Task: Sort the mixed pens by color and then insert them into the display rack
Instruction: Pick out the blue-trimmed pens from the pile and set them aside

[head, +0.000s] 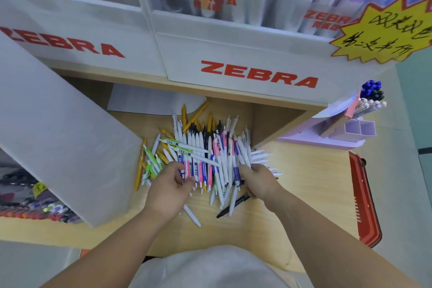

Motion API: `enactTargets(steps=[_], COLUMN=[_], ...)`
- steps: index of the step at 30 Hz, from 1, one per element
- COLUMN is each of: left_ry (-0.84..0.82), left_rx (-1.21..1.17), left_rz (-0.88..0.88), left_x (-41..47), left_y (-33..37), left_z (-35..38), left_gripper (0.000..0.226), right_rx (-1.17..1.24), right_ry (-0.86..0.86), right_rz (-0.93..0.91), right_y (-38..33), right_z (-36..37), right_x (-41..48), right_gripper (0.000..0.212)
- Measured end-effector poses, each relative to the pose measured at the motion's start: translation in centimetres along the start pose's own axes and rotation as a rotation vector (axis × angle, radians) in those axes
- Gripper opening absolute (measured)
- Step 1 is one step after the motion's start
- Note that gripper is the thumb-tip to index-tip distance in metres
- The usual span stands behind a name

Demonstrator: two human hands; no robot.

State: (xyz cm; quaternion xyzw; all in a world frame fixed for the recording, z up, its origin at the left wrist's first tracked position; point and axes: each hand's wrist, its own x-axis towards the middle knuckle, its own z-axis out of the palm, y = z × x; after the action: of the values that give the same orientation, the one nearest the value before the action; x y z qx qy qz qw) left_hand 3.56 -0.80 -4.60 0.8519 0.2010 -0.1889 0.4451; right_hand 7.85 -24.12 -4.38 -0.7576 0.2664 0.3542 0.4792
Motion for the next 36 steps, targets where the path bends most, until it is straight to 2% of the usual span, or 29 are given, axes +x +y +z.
enactTargets(steps=[3, 5, 11, 17, 23, 27, 36], left_ry=[-0.038, -0.055, -0.019, 0.064, 0.058, 0.037, -0.014], left_rx=[-0.021, -0.023, -0.100, -0.179, -0.326, -0.365, -0.310], left_rz=[-0.007, -0.004, -0.051, -0.175, -0.284, -0.328, -0.339], left_x=[-0.2, -0.4, -0.2, 0.8, 1.1, 1.5, -0.2], left_y=[-0.4, -0.5, 0.2, 0.4, 0.7, 0.8, 1.1], left_z=[0.2, 0.3, 0.4, 1.0, 0.6, -0.1, -1.4], left_gripper=[0.030, 0.033, 0.024, 0.029, 0.030, 0.012, 0.023], right_rx=[0.074, 0.038, -0.068, -0.111, -0.121, -0.128, 0.024], right_ry=[0.015, 0.042, 0.123, 0.216, 0.243, 0.225, 0.070], right_rz=[0.008, -0.014, -0.092, -0.129, -0.104, -0.108, -0.084], right_y=[0.9, 1.2, 1.7, 1.5, 1.4, 1.2, 1.3], right_z=[0.0, 0.2, 1.7, 2.3, 2.6, 2.7, 2.1], right_x=[-0.4, -0.4, 0.2, 0.6, 0.8, 0.6, -1.3], right_gripper=[0.020, 0.020, 0.026, 0.018, 0.018, 0.015, 0.026])
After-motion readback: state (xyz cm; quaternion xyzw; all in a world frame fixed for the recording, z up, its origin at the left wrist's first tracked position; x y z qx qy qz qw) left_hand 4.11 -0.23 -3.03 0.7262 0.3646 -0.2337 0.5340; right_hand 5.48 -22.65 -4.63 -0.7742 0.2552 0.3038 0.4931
